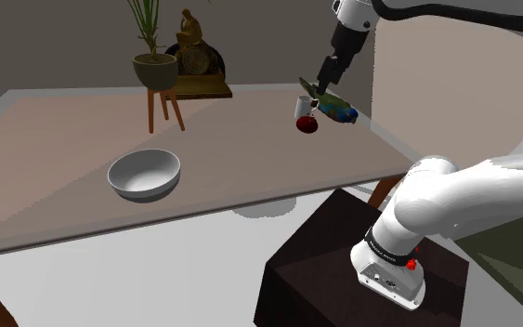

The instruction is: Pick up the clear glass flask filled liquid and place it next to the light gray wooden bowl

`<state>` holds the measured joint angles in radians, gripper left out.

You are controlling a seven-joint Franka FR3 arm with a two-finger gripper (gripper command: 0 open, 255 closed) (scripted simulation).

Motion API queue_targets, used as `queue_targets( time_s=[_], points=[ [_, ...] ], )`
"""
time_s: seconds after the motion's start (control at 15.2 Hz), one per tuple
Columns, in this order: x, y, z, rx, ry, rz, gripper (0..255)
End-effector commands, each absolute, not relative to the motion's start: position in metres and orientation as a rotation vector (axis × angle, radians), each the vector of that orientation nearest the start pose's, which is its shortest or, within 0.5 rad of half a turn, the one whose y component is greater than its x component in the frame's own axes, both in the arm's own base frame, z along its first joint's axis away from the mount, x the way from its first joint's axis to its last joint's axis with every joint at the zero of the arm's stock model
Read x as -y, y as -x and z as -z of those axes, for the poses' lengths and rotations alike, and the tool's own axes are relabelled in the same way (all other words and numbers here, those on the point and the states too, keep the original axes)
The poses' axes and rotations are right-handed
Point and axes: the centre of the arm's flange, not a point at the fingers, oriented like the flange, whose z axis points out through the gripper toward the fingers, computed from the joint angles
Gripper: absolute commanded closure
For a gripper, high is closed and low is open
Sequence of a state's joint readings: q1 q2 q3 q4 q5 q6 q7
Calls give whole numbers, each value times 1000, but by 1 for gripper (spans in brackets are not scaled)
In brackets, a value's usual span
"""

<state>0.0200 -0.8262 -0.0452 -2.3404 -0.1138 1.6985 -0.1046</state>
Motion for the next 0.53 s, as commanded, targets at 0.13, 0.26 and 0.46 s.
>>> queue_targets(
  time_s=[0.13, 0.26, 0.46],
  points=[
    [43, -318, -610, 175, 3224, 289, 0],
    [63, -328, -597, 197, 3232, 290, 0],
    [92, -343, -578, 231, 3243, 292, 0]
  ],
)
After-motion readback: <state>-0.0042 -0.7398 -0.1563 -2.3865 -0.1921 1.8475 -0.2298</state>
